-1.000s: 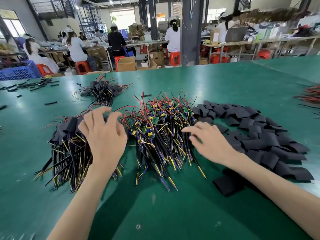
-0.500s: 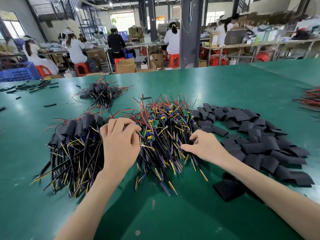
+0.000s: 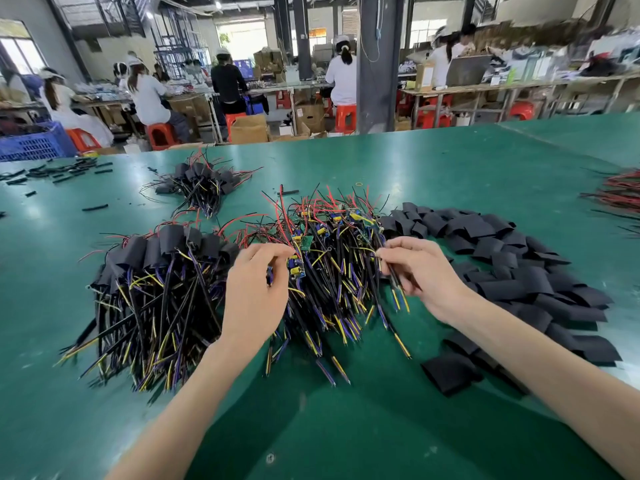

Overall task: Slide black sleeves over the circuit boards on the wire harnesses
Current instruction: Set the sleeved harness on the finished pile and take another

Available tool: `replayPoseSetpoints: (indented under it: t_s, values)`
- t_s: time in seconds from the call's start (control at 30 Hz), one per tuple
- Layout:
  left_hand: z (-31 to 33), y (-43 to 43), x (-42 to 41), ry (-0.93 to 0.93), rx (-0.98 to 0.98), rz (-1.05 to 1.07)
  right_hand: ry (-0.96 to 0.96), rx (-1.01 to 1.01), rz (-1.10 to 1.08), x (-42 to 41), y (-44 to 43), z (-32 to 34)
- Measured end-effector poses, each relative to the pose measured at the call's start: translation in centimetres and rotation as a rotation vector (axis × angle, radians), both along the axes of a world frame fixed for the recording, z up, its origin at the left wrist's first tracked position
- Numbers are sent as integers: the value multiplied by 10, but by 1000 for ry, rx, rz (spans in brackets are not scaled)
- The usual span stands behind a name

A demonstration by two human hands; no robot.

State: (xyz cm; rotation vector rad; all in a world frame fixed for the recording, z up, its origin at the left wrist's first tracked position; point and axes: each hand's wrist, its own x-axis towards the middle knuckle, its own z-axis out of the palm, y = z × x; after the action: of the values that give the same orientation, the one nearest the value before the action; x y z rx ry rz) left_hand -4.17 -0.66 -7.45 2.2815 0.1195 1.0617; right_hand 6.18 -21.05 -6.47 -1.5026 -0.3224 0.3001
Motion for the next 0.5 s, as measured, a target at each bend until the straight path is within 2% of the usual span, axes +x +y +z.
replayPoseSetpoints:
  t_s: [0.1,0.2,0.33,0.4,0.47,0.5]
  values:
    - [4,-14,1,102,-589,-223,32,108,269,-13,0,3]
    - [7,-18,8,80,-1143,-400,108,92,537,-26,2,0]
    - [9,-16,11,87,-1406,-520,225,-5,911,-39,3,-2]
    - [10,-13,10,51,-1495,-545,242,-38,1028,-44,3,-2]
    - [13,-10,9,39,-1490,-532,177,-91,1020,-43,3,-2]
    - [16,-7,9,40,-1480,-519,118,-118,940,-40,3,-1]
